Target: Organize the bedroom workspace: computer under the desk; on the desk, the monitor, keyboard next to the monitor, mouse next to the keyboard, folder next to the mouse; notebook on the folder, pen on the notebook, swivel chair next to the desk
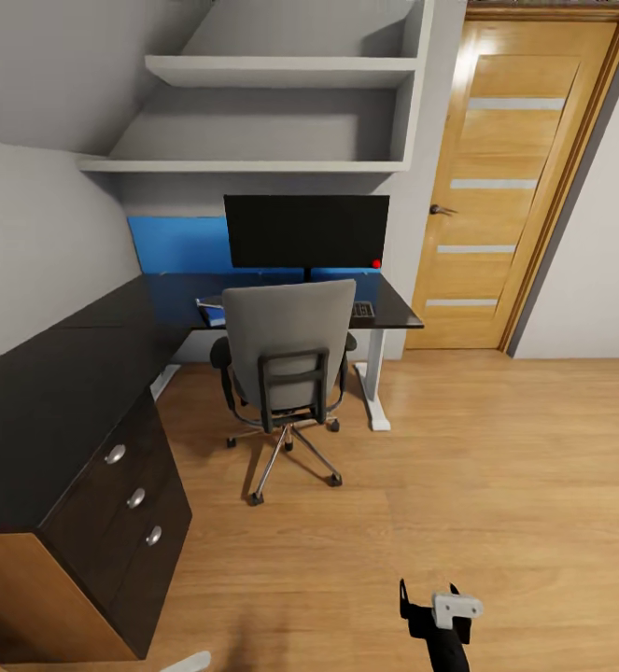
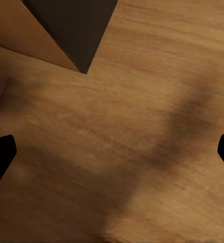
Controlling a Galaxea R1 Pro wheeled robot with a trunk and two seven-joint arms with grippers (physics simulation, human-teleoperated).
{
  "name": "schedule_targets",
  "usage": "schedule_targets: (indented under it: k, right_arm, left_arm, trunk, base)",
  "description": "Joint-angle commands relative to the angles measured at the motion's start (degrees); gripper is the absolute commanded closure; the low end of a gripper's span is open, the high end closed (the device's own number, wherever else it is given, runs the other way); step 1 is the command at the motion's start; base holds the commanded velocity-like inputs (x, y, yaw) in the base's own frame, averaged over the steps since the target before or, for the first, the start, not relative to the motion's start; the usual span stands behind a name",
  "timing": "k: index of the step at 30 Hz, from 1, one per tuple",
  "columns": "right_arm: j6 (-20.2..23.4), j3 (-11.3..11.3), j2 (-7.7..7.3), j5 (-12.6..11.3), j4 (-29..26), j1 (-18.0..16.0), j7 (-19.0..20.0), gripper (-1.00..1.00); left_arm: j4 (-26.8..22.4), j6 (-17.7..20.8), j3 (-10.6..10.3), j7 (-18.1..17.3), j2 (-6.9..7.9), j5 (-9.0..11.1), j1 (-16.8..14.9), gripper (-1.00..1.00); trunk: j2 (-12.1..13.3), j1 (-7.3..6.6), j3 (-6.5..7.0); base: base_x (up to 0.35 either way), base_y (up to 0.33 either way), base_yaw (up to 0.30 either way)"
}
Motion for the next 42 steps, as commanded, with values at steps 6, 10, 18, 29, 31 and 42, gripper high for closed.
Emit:
schedule_targets:
  k: [6, 10, 18, 29, 31, 42]
  right_arm:
    - [0.03, 0.36, -0.18, -0.14, 3.45, -0.03, -0.53, -1.00]
    - [0.07, 0.27, -0.33, -0.19, 7.74, -0.01, -0.61, -1.00]
    - [1.42, 0.40, -0.21, -0.22, 10.93, 3.30, -0.67, -1.00]
    - [1.89, 0.33, -0.21, -0.24, 11.21, 4.24, -0.65, -1.00]
    - [1.90, 0.33, -0.17, -0.24, 11.22, 4.26, -0.64, -1.00]
    - [1.91, 0.33, -0.18, -0.24, 11.22, 4.27, -0.62, -1.00]
  left_arm:
    - [0.01, -0.63, -0.56, 0.16, 0.71, 0.36, 1.73, -1.00]
    - [0.01, -2.73, -0.58, -0.97, 1.45, 0.35, 2.98, -1.00]
    - [0.01, -5.63, -0.59, -4.78, 1.88, 0.35, 6.23, -1.00]
    - [0.01, -9.22, -0.59, -5.30, 1.99, -1.48, 9.93, -1.00]
    - [0.01, -10.03, -0.62, -5.30, 1.96, -2.60, 10.75, -1.00]
    - [0.01, -10.89, -0.60, -5.23, 2.00, -6.44, 12.23, -1.00]
  trunk:
    - [2.40, -1.33, 1.03]
    - [4.00, -2.21, 1.75]
    - [7.21, -3.97, 3.19]
    - [11.62, -6.38, 5.16]
    - [12.43, -6.82, 5.52]
    - [16.84, -9.24, 7.50]
  base:
    - [0.000, 0.000, 0.000]
    - [0.000, 0.000, 0.000]
    - [0.000, 0.000, 0.000]
    - [0.000, 0.000, 0.000]
    - [0.000, 0.000, 0.000]
    - [0.000, 0.000, 0.000]
